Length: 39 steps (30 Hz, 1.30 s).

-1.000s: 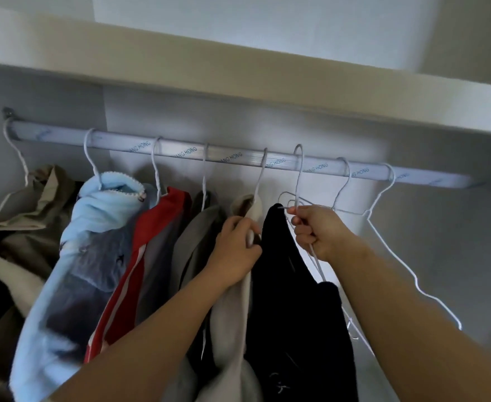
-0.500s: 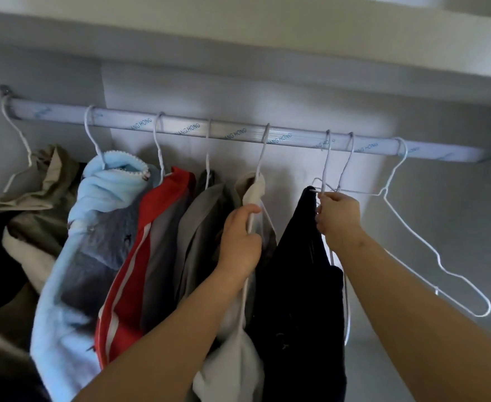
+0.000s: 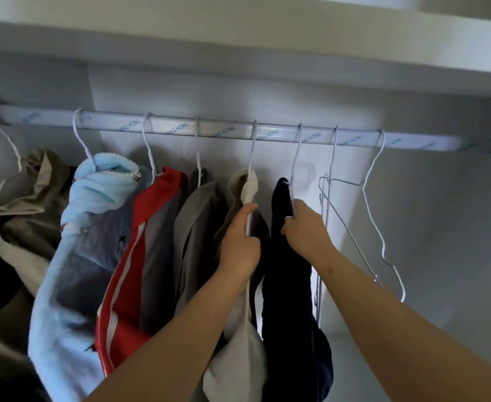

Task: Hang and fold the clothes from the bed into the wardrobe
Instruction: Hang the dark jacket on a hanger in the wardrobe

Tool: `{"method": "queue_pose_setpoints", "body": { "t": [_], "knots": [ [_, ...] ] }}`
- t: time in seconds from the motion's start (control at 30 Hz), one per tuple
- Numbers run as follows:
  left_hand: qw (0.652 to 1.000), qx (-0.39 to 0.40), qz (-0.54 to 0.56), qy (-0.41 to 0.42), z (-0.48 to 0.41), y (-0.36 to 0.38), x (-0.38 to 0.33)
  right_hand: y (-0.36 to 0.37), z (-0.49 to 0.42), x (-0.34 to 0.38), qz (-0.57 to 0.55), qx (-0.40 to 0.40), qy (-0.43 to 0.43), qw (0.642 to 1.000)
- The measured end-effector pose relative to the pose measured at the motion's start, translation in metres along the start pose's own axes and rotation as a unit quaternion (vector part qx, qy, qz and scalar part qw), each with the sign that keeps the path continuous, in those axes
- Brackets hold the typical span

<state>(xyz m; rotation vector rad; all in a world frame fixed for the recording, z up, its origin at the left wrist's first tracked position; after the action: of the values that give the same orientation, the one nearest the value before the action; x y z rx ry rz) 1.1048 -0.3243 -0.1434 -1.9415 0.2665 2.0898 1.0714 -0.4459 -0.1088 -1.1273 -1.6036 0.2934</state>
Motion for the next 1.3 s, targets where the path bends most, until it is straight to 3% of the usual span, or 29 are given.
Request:
{"method": "queue_pose_setpoints", "body": {
  "t": [0.17,0.67,0.93,1.07,1.3],
  "knots": [
    [1.0,-0.007,0.022,0.003,0.001,-0.006,0.0,0.007,0.001,-0.002,-0.074,-0.021,0.019,0.997],
    [0.999,0.001,-0.039,0.007,0.031,-0.009,0.018,0.016,0.056,-0.003,-0.107,-0.1,0.0,0.989],
    [0.998,-0.06,-0.003,-0.004,0.111,-0.01,0.061,0.022,0.159,0.001,-0.175,-0.011,0.011,0.984],
    [0.995,-0.061,-0.021,-0.079,0.164,-0.015,0.096,0.03,0.232,-0.011,-0.179,0.048,0.076,0.98],
    [0.969,-0.016,-0.004,-0.247,0.275,-0.028,0.158,0.046,0.356,-0.029,-0.213,0.072,0.218,0.95]
  ]
}}
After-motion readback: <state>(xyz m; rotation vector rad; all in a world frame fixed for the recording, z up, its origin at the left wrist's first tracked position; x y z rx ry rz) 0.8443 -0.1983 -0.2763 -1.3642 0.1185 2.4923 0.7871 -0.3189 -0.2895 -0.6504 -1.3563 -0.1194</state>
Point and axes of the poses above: each hand's wrist, its own z-axis away from the middle knuckle, its own y-axis out of the palm, x = y × z, the point moved 4 cm from there along -z, towards the middle knuckle, and after that the axes turned 12 degrees about -y, right-handed, at the moved point
